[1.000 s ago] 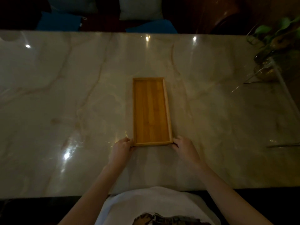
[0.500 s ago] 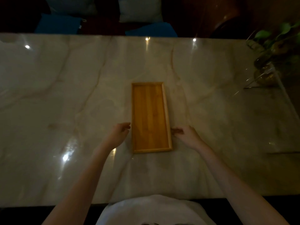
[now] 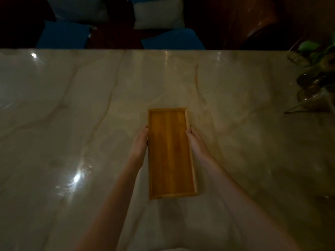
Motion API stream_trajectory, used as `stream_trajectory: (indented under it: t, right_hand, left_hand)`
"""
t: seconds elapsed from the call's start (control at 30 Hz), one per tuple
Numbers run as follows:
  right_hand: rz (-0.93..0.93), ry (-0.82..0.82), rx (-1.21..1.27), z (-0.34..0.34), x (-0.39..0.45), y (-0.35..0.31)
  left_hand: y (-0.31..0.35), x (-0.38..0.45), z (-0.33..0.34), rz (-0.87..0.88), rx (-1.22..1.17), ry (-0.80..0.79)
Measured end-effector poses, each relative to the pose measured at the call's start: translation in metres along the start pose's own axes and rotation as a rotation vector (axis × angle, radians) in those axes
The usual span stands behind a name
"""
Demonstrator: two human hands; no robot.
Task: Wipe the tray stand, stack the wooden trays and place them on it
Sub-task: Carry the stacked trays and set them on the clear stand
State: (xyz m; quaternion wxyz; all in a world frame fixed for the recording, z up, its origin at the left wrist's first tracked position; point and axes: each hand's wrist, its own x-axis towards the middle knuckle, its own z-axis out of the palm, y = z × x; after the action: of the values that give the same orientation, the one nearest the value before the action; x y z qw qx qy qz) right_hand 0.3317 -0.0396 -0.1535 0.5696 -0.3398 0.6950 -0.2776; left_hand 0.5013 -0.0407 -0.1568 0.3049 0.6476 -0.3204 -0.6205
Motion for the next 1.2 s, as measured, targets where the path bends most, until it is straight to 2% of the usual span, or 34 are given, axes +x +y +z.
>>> stream_trajectory:
  t: [0.13,0.33,0.47,0.63,0.93,1.0,1.1,1.2]
  right_hand:
    - [-0.012,0.008,0.058,0.003,0.002,0.006]
    - [-0.017,0.044,0.025,-0.004,0.014,0.008]
    - [-0.046,0.098,0.042,-0.013,0.031,-0.004]
    - [-0.110,-0.008,0.064,-0.007,0.048,-0.027]
    - [-0.133,-0.001,0.061,-0.002,0.050,-0.030]
    - [-0.122,-0.014,0.039,-0.005,0.048,-0.029]
    - [-0.099,0.028,-0.020,-0.013,0.037,-0.014]
    - [-0.101,0.091,-0.137,-0.027,0.014,0.013]
  left_hand:
    - [-0.017,0.010,0.000,-0.052,-0.087,0.035]
    - [-0.003,0.010,0.002,-0.040,-0.153,0.050]
    - [0.008,0.027,-0.006,-0.009,-0.170,0.135]
    - [0.019,0.034,0.002,0.048,-0.145,0.077]
    - [0.025,0.025,0.012,0.089,-0.163,0.037]
    - [0.026,0.024,0.007,0.067,-0.154,0.014]
    - [0.015,0.015,-0.003,0.050,-0.100,0.102]
    - [-0.011,-0.002,-0.012,0.019,0.111,0.140]
